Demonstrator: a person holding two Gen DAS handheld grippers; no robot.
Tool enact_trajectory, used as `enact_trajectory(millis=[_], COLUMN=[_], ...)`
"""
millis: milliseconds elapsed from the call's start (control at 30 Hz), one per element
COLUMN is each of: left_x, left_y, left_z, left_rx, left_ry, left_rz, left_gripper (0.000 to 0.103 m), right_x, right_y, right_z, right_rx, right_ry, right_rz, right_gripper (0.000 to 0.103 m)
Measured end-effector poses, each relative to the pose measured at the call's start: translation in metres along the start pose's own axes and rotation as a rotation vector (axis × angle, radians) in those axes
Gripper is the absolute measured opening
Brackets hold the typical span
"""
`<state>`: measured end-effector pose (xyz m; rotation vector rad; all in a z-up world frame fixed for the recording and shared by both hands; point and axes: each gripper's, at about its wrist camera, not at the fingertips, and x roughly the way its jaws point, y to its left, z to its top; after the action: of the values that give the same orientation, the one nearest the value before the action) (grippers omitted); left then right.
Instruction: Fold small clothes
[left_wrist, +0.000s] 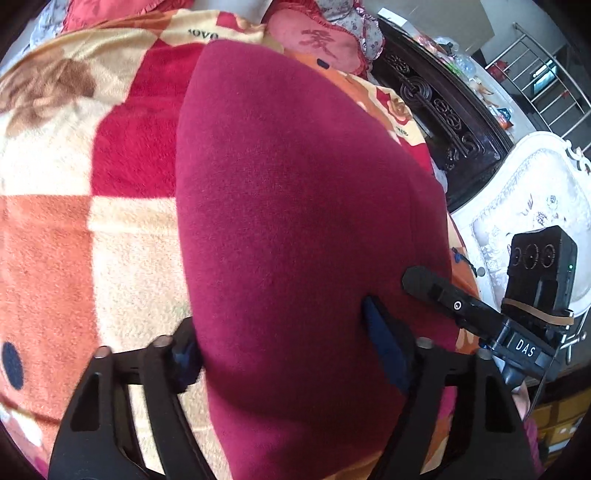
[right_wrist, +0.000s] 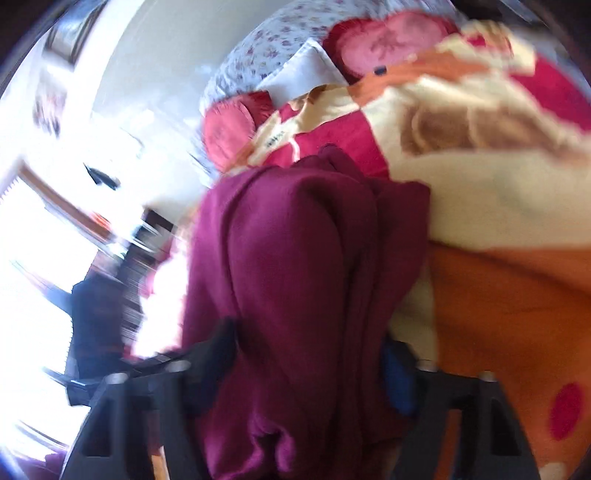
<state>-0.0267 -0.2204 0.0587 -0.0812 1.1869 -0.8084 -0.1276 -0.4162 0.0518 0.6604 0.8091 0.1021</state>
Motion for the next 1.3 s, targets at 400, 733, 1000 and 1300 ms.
enact_trajectory(millis=[400,733,1000,1300], left_x=[-0.092,-0.102,-0.110,-0.111], left_y=[0.008,0.056,0.040,0.029], left_z=[-0.047,-0.093,-0.090,-0.098], left_rx=[0.069,-0.038,0.037,0.083], left_ry=[-0.011,0.006,-0.052,-0.126], left_rz=[0.060,0.188,0.277,0.371], left_gripper=[0.054,0.060,0.060,0.060], right_x=[-0.042,-0.032,-0.040,0.001], right_y=[0.075,0.076,0.155,0.132], right_z=[-0.028,-0.081,-0.080,-0.125], right_rx=[-0.035,-0.010,-0.346,-0.470], right_ry=[0.015,0.110,0.079,0.199], right_rz=[0.143,-0.065,-0.019,-0.197], right_gripper=[0.041,0.042,0.042,0.042])
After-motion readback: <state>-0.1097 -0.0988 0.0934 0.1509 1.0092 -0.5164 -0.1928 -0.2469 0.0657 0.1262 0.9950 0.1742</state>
